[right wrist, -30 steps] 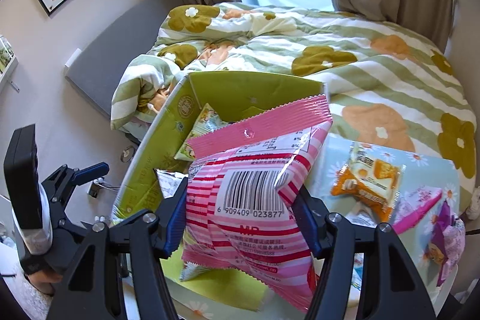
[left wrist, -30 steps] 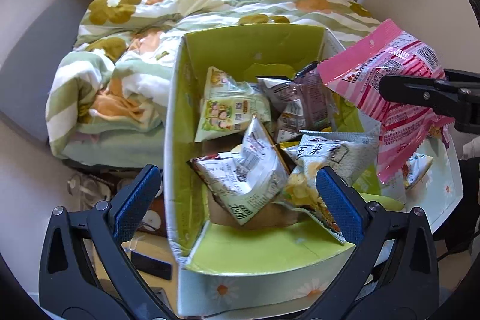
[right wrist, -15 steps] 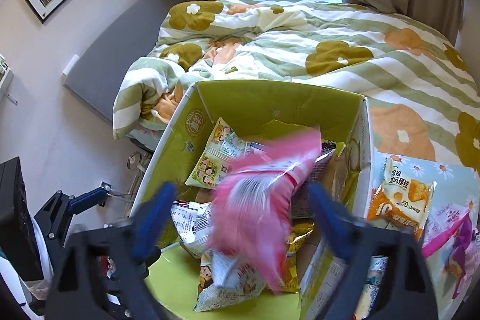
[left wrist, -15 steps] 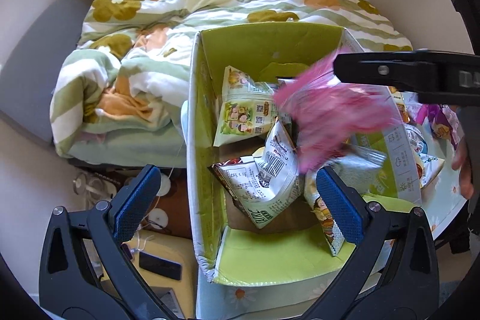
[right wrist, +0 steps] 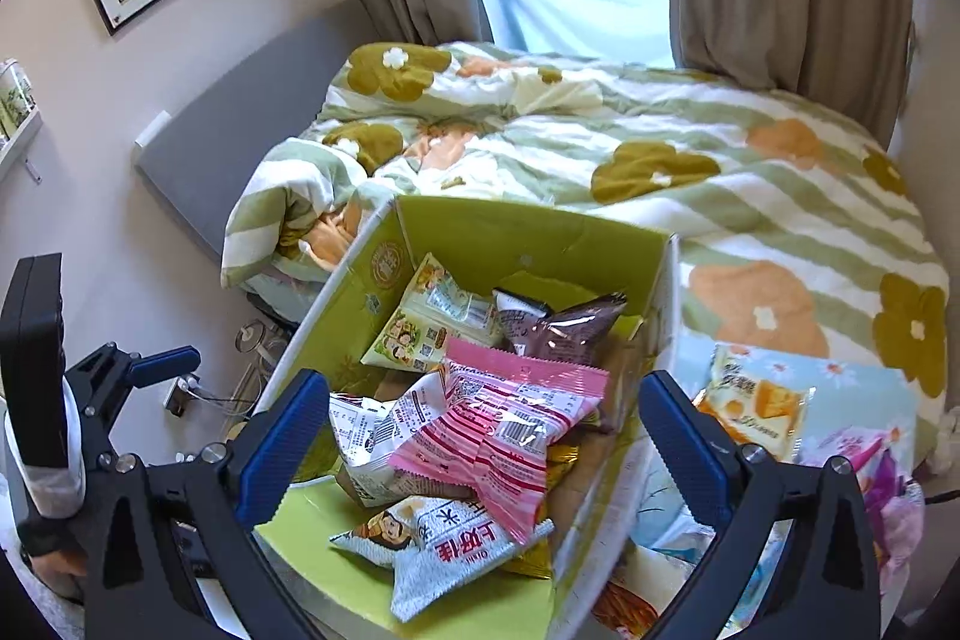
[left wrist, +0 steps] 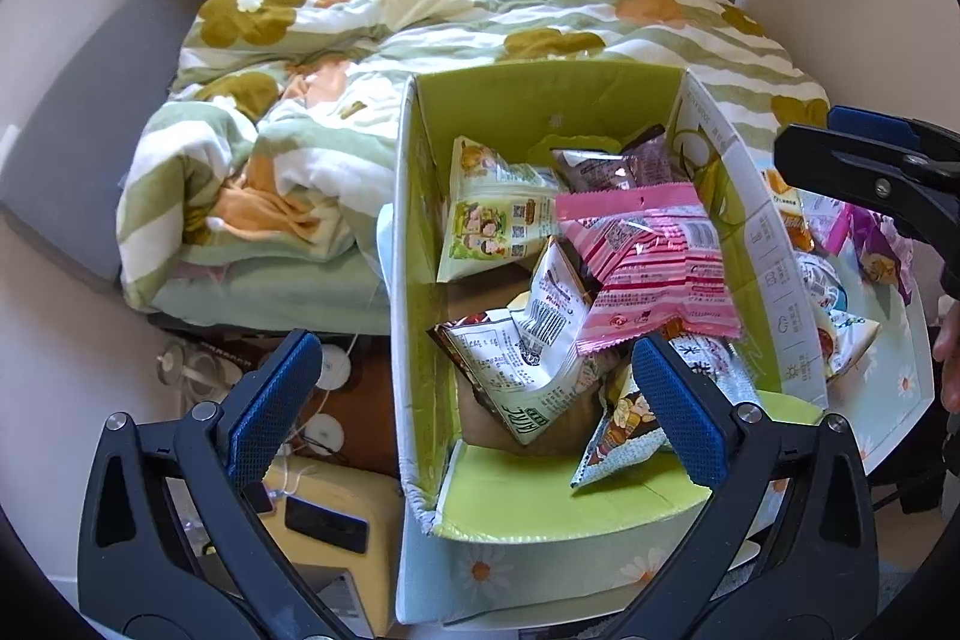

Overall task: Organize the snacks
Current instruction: 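Move both tools back over the remaining snack bags on the table, then grasp the white chip bag with the left tool while the right tool grasps the purple bag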

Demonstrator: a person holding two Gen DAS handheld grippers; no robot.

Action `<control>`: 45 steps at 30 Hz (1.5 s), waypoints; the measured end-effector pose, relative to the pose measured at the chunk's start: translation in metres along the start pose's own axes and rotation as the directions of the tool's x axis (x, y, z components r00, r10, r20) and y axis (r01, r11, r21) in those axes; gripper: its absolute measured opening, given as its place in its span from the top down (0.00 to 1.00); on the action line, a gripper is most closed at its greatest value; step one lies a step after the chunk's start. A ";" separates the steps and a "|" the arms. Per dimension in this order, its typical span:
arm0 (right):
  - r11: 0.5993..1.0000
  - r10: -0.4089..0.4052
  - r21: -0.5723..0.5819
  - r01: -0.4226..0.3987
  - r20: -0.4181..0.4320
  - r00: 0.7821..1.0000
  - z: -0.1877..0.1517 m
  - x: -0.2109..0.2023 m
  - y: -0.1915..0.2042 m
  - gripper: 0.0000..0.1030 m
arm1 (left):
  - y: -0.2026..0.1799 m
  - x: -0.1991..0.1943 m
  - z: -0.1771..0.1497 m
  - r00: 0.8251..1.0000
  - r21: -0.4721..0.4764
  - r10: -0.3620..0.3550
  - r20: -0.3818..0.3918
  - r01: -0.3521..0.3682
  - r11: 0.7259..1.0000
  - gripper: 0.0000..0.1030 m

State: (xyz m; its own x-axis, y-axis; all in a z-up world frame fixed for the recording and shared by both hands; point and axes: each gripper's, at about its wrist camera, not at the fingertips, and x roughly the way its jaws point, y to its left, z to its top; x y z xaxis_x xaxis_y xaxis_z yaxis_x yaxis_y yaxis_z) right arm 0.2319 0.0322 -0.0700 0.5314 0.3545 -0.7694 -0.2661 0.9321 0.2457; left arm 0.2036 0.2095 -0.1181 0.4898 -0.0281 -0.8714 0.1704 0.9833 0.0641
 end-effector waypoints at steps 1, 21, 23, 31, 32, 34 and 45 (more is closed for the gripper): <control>1.000 0.000 0.000 0.000 0.008 1.000 0.000 -0.008 0.000 0.00 | -0.001 -0.006 0.001 1.000 -0.001 0.004 0.006 -0.004 1.000 0.01; 0.993 -0.117 -0.006 0.118 0.092 0.989 -0.059 -0.163 -0.136 0.00 | -0.174 -0.080 -0.004 0.993 -0.021 -0.051 0.111 0.054 0.998 0.01; 0.992 -0.121 -0.010 0.123 0.088 0.989 -0.066 -0.170 -0.153 0.00 | -0.198 -0.079 -0.008 0.993 -0.023 -0.054 0.106 0.057 0.998 0.01; 0.989 -0.142 -0.030 0.144 0.050 0.989 -0.099 -0.176 -0.220 0.00 | -0.264 -0.056 -0.033 0.999 -0.095 -0.011 0.042 0.015 0.995 0.01; 0.989 -0.144 -0.029 0.145 0.038 0.989 -0.104 -0.173 -0.227 0.00 | -0.268 -0.053 -0.036 0.999 -0.107 -0.003 0.033 0.007 0.994 0.01; 0.988 -0.153 -0.027 0.153 0.016 0.988 -0.113 -0.165 -0.241 0.00 | -0.276 -0.043 -0.041 1.000 -0.129 0.019 0.016 -0.017 0.992 0.01; 0.989 -0.143 0.032 0.147 -0.103 0.984 -0.150 -0.104 -0.303 0.00 | -0.311 0.038 -0.065 0.988 -0.299 0.151 -0.023 -0.151 0.942 0.01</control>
State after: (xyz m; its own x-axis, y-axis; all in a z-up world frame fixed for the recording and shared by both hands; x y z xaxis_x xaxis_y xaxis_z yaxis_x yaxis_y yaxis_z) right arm 0.1372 -0.2986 -0.1529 0.4783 0.2082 -0.8532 -0.1593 0.9759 0.1489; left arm 0.1130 -0.0853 -0.2025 0.4904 0.1245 -0.8626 -0.1692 0.9845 0.0459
